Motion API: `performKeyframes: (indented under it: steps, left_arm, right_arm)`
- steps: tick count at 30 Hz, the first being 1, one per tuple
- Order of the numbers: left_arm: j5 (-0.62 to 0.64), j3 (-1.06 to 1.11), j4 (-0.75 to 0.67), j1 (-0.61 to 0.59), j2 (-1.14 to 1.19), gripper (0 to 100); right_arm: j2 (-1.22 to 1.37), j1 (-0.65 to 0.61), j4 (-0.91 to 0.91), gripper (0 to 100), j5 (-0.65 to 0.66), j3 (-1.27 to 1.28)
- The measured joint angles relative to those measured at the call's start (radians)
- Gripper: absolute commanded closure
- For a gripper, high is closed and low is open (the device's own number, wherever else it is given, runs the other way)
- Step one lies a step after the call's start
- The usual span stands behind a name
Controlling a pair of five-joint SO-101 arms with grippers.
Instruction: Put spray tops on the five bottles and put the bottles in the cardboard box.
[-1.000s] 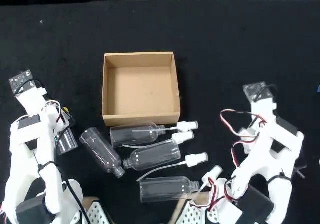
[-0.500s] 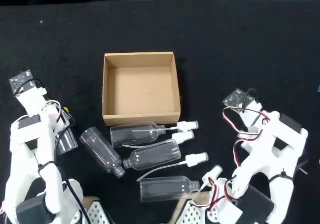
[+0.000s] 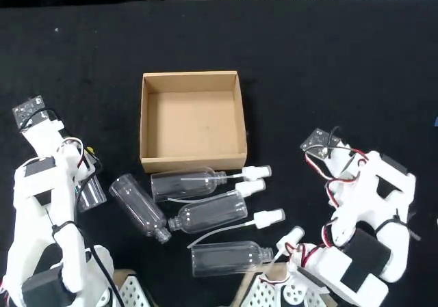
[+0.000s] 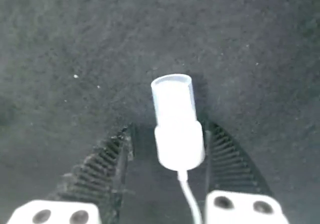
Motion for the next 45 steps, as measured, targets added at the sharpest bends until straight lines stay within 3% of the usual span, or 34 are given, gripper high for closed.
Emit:
performKeyframes:
  steps: [2,6,10,17,22,27,30,36,45]
  left_arm:
    - [0.0,0.0,0.0,0.0,0.0,97]
    - [0.0,0.0,0.0,0.0,0.0,97]
    - [0.0,0.0,-0.015,0.0,0.0,97]
    - [0.0,0.0,-0.055,0.02,0.0,97]
    - [0.0,0.0,-0.078,0.132,0.0,97]
    - [0.0,0.0,-0.287,0.199,0.0,97]
    - [0.0,-0.002,-0.353,0.204,0.0,97]
    - [0.0,-0.014,-0.351,0.209,-0.041,97]
    - [0.0,0.034,-0.351,0.232,-0.338,97]
  right_arm:
    - [0.0,0.0,0.008,99.5,0.011,-0.008]
    - [0.0,0.0,0.064,98.9,0.014,-0.041]
    - [-0.034,0.0,0.265,98.8,-0.02,-0.157]
    - [-0.279,-0.104,0.571,98.8,-0.404,-0.371]
    - [-0.442,-0.264,0.578,98.8,-0.678,-0.414]
    - [-0.529,-0.377,0.58,98.8,-0.888,-0.512]
    - [-0.549,-0.416,0.582,98.8,-0.979,-0.588]
    - [-0.551,-0.514,0.586,98.8,-1.1,-0.684]
    - [-0.552,-0.743,0.546,98.8,-1.31,-0.85]
